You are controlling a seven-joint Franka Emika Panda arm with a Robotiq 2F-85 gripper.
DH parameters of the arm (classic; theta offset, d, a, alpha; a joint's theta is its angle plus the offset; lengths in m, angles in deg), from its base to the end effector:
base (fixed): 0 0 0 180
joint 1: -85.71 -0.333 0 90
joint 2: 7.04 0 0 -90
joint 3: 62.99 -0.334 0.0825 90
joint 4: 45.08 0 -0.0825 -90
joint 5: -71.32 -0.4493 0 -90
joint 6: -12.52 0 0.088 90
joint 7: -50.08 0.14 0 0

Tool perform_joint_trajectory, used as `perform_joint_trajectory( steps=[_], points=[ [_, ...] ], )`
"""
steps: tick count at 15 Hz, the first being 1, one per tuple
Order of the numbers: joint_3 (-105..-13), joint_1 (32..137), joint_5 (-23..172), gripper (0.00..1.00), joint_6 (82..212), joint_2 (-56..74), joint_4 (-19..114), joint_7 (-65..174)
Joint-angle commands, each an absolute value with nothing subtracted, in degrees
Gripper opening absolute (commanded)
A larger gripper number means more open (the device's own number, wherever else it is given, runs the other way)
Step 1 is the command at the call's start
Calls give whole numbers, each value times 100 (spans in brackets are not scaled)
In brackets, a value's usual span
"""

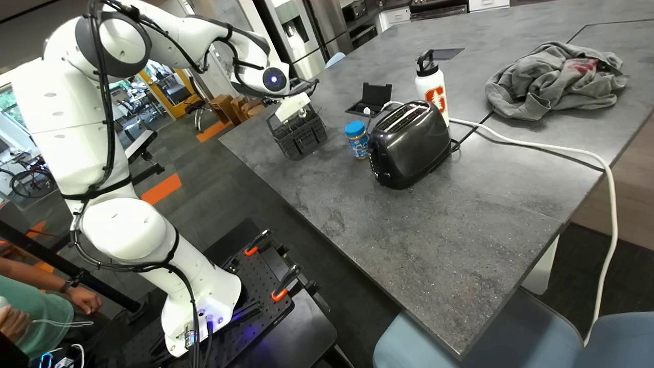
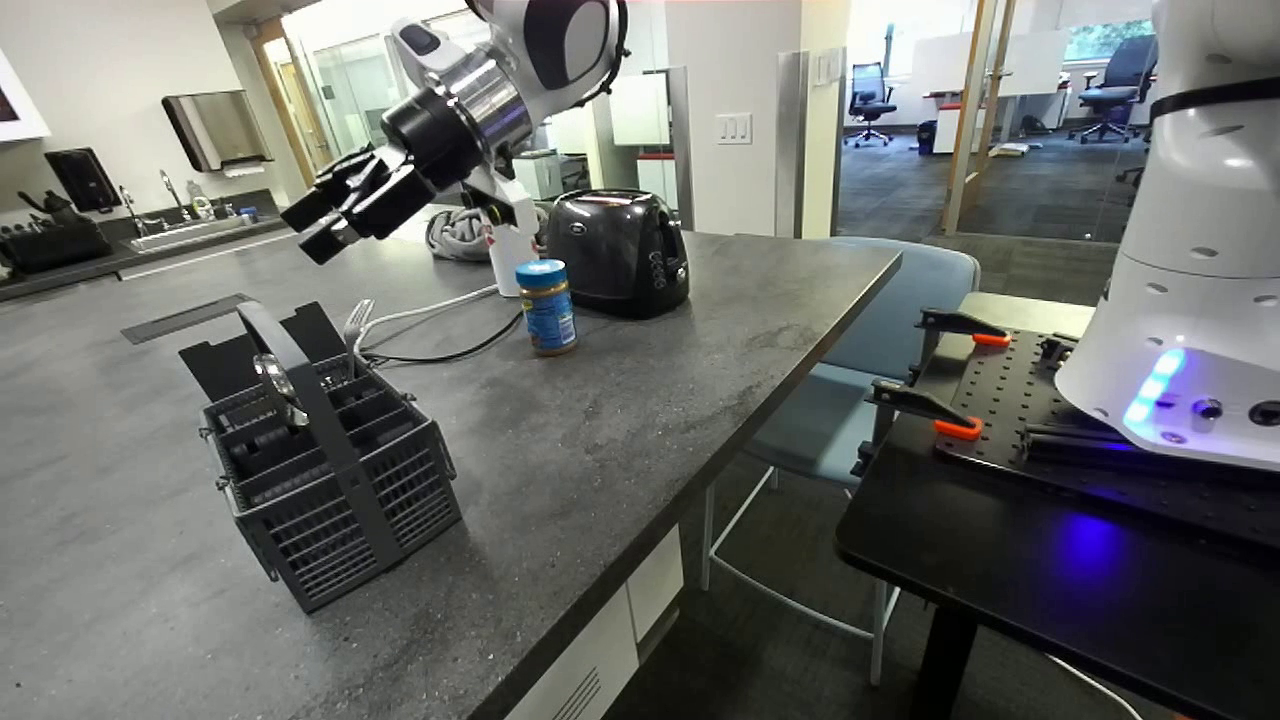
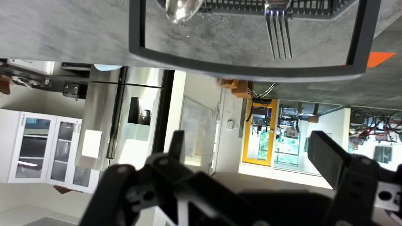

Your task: Put the silver spoon in the grey cutlery box then put the silver fork in the grey cutlery box

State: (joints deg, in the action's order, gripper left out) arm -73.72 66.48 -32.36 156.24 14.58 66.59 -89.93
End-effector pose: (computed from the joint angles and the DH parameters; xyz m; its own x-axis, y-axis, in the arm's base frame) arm 0.6079 0.3591 0.2592 -0.0205 0.4322 0.9016 0.9527 -0.2651 0.1487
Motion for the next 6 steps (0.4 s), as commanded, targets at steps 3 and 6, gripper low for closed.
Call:
perform_joint_trajectory(
  steps=[3, 6],
  points=[
    [-7475, 6607, -3216, 100, 15994, 178, 7581, -8901],
    [-7577, 6635, -3067, 100, 16154, -340, 7911, -8643]
  ],
)
